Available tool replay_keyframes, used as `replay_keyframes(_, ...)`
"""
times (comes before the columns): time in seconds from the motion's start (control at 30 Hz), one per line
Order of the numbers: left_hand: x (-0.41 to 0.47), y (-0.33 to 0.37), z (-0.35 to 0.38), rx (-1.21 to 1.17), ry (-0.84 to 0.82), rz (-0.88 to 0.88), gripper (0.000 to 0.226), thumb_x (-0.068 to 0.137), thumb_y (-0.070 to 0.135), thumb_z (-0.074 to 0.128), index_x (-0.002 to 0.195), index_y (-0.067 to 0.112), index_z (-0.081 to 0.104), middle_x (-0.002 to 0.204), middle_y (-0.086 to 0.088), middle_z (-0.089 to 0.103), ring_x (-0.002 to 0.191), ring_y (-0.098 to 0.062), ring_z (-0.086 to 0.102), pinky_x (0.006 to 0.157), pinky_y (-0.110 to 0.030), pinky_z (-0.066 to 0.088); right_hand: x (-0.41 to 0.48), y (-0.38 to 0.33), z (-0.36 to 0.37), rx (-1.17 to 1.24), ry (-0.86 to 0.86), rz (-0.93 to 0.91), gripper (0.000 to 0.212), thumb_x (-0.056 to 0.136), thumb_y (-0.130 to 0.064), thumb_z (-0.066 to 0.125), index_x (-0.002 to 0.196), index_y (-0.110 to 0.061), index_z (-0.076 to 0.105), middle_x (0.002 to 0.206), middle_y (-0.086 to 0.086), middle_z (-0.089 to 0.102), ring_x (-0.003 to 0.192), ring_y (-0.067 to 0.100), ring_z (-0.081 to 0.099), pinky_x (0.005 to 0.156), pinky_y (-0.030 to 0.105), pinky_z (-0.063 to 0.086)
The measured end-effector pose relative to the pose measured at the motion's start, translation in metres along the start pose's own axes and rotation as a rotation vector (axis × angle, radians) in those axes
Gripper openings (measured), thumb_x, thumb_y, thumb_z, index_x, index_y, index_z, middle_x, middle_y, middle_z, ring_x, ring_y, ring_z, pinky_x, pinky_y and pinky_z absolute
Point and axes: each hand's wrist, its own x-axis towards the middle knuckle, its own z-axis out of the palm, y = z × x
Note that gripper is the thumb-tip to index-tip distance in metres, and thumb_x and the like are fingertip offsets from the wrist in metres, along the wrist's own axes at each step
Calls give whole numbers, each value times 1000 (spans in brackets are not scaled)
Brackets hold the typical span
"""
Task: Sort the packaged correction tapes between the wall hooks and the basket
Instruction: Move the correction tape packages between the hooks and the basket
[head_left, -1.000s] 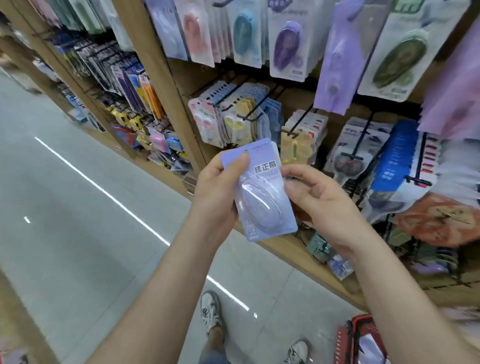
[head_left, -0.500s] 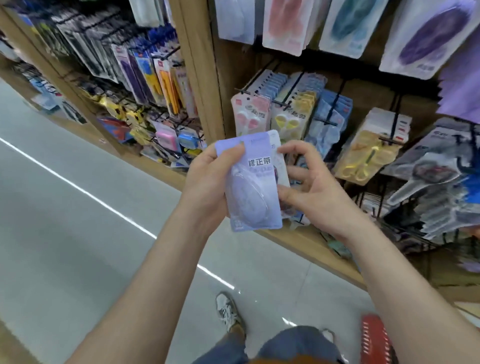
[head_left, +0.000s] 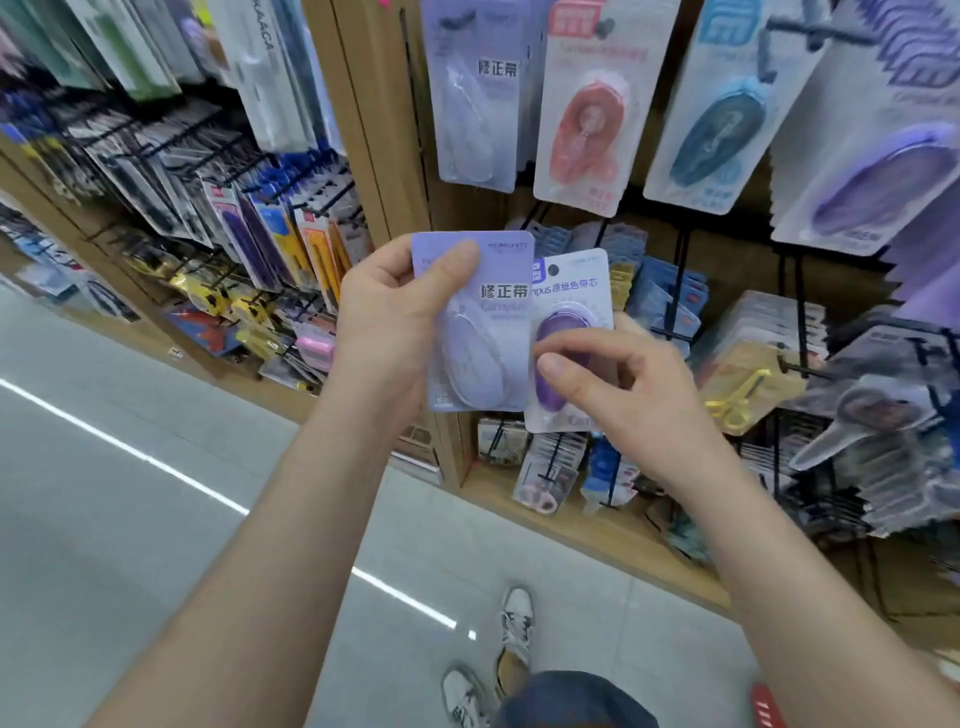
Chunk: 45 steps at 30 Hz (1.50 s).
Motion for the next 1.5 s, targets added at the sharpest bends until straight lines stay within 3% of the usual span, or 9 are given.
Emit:
replay_keyframes(0.13,34,21,11,17,-30,125,2,88,4,68,87,7,68,80,-5,74,77,-22,71,71,-37,58,37,-1,3,-39,49,-40,10,83,-31,77,84,-39,71,100,5,59,94,11,60,82,22,48)
replay_keyframes(0.5,112,53,27,45,35,392,12,86,12,68,78,19,73,76,3,73,78,-17,64,75,-36,52,95,-13,12,-70,97,-57,8,87,-26,73,85,-34,70,105,3,59,96,13,58,82,24,45)
replay_keyframes(0.67,124,53,23,71,16,346,9,93,4,63,88,9,69,78,4,75,76,-14,70,73,-33,57,94,-9,20,-65,219,-166,21,87,-14,71,88,-35,69,99,-1,54,97,-1,53,77,2,38)
replay_keyframes(0.83,130,59,19,21,-59,264,11,93,0,60,89,4,69,84,-7,76,84,-25,70,83,-44,58,94,-7,22,-56,349,-289,26,85,-13,75,97,-35,66,102,-15,45,101,-12,47,83,-2,34)
replay_keyframes(0.97,132,54,25,74,-76,230,21,101,3,44,102,9,65,90,-2,75,86,-17,70,83,-36,57,103,-10,25,-88,358,-303,28,80,-19,80,101,-30,64,111,-1,43,104,0,47,88,-1,32)
replay_keyframes(1.07,131,46,26,333,19,352,22,100,17,50,121,23,54,109,-2,69,97,-9,65,91,-31,53,110,-11,29,-69,353,-317,28,81,-10,77,102,-23,63,112,-2,40,106,-16,41,88,-3,29)
replay_keyframes(1.2,105,29,21,573,284,595,46,90,25,68,128,17,44,101,-1,58,90,-8,58,82,-27,51,112,-10,28,-58,341,-356,29,82,2,69,101,-17,62,108,0,44,104,-18,41,88,-1,30)
replay_keyframes(1.4,101,8,23,866,297,574,59,78,40,77,127,25,46,105,3,59,89,-14,60,78,-34,51,103,-5,17,100,307,-344,62,79,1,71,122,-33,43,123,-24,49,116,-9,49,98,14,40)
replay_keyframes(1.5,115,11,30,958,262,583,66,82,47,72,138,34,39,98,3,62,83,-17,63,73,-37,53,101,-5,10,264,300,-325,77,79,10,73,138,-27,40,140,-17,50,129,11,53,104,42,49)
